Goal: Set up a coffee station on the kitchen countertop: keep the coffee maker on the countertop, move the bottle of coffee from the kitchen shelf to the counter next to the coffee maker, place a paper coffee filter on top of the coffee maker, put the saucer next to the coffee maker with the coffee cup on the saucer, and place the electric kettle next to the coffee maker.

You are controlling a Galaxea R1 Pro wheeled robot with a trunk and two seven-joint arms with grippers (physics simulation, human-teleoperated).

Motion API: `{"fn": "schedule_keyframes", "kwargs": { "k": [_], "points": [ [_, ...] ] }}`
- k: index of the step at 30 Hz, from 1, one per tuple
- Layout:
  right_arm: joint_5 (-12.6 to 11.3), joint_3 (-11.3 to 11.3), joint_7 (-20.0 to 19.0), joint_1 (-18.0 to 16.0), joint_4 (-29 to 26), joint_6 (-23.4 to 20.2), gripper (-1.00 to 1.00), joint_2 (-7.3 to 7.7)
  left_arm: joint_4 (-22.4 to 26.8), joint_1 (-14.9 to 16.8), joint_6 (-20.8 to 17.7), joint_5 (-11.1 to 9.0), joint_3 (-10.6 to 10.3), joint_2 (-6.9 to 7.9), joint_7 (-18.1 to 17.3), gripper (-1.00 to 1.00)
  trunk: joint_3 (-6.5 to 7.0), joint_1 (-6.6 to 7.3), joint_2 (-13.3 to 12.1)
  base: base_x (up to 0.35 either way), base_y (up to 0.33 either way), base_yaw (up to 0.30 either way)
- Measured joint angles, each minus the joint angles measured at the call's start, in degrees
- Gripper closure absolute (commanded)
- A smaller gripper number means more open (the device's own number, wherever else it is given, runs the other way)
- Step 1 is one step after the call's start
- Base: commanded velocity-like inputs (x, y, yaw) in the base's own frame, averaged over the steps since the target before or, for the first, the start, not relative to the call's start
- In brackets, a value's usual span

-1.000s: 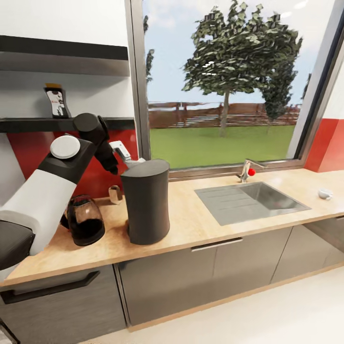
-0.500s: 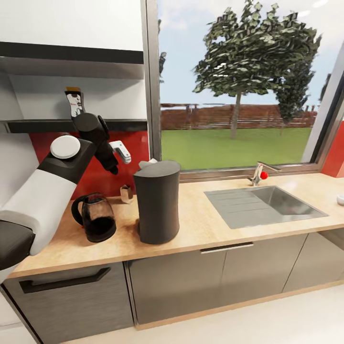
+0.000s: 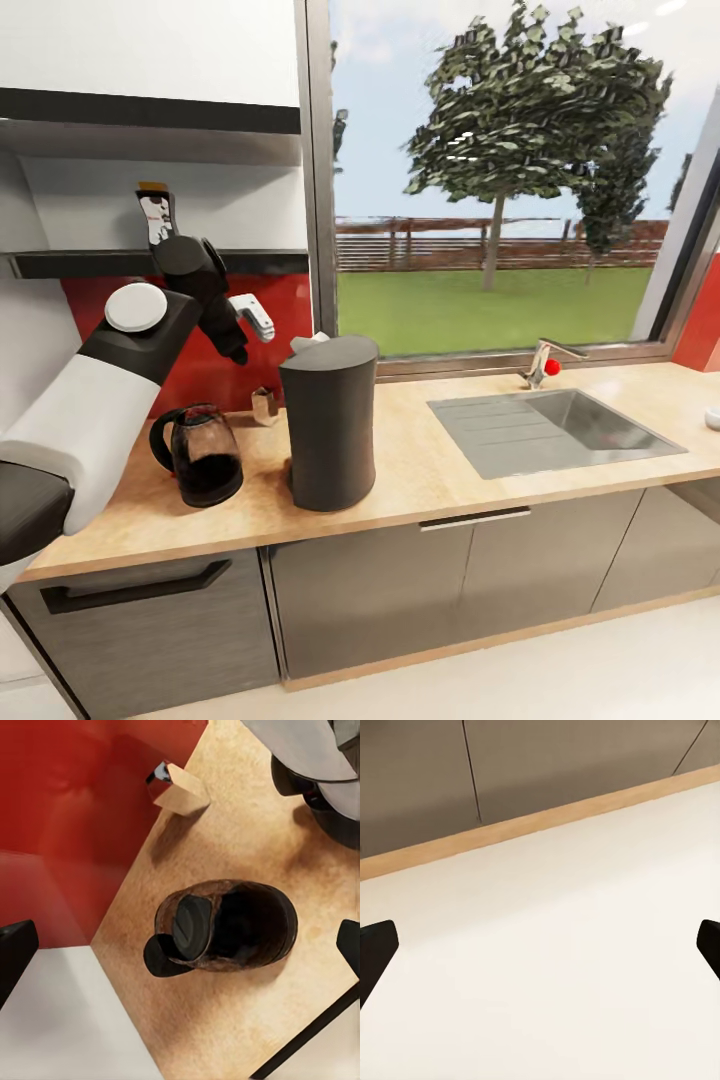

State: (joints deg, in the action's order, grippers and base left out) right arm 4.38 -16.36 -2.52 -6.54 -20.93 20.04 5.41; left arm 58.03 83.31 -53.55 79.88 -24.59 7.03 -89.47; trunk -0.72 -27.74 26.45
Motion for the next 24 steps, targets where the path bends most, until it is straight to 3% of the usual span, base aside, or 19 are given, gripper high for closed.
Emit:
{"fn": "schedule_keyframes", "kwargs": {
  "k": [7, 10, 11, 13, 16, 20, 23, 24],
  "points": [
    [0.2, 0.3, -0.3, 0.0, -0.2, 0.3, -1.00, 0.00, 1.3, 0.8, -0.2, 0.1, 4.6, 0.04, 0.0, -1.00, 0.00, -0.02, 0.0, -0.219, 0.000, 0.000],
    [0.1, 0.2, -0.5, 0.0, -0.5, 0.7, -1.00, 0.00, 7.3, 0.7, -0.3, 0.3, 10.5, 0.32, 0.0, -1.00, 0.00, 0.00, 0.0, -0.039, 0.000, 0.015],
    [0.2, 0.3, -0.5, 0.0, -2.7, 1.4, -1.00, -0.01, 12.3, 0.3, -0.6, 0.3, 14.6, 0.08, 0.0, -1.00, 0.02, 0.00, 0.0, -0.013, 0.000, 0.077],
    [0.3, 0.3, -0.4, 0.0, -5.4, 1.8, -1.00, -0.24, 16.6, -0.5, -1.8, 0.3, 17.8, 0.00, 0.0, -1.00, 0.01, 0.00, 0.0, -0.005, 0.000, 0.190],
    [0.3, 0.4, -0.3, 0.1, -6.1, 2.1, -1.00, -0.54, 20.2, -5.1, -3.4, 0.3, 20.2, 0.03, 0.0, -1.00, -0.01, 0.00, 0.0, -0.001, 0.000, 0.256],
    [0.2, 0.3, -0.3, 0.2, -6.1, 2.1, -1.00, -0.60, 24.3, -11.8, -3.6, 0.3, 21.1, 0.26, 0.0, -1.00, -0.01, 0.00, 0.0, 0.000, 0.000, 0.273],
    [0.2, 0.3, -0.3, 0.2, -6.1, 2.1, -1.00, -0.61, 26.2, -14.9, -3.7, 0.2, 22.7, 0.40, 0.0, -1.00, 0.00, 0.00, 0.0, 0.000, 0.000, 0.277],
    [0.2, 0.3, -0.3, 0.2, -6.0, 2.1, -1.00, -0.67, 27.8, -18.3, -3.6, 0.1, 26.6, 0.38, 0.0, -1.00, -0.02, 0.01, 0.0, 0.000, 0.000, 0.278]
  ]
}}
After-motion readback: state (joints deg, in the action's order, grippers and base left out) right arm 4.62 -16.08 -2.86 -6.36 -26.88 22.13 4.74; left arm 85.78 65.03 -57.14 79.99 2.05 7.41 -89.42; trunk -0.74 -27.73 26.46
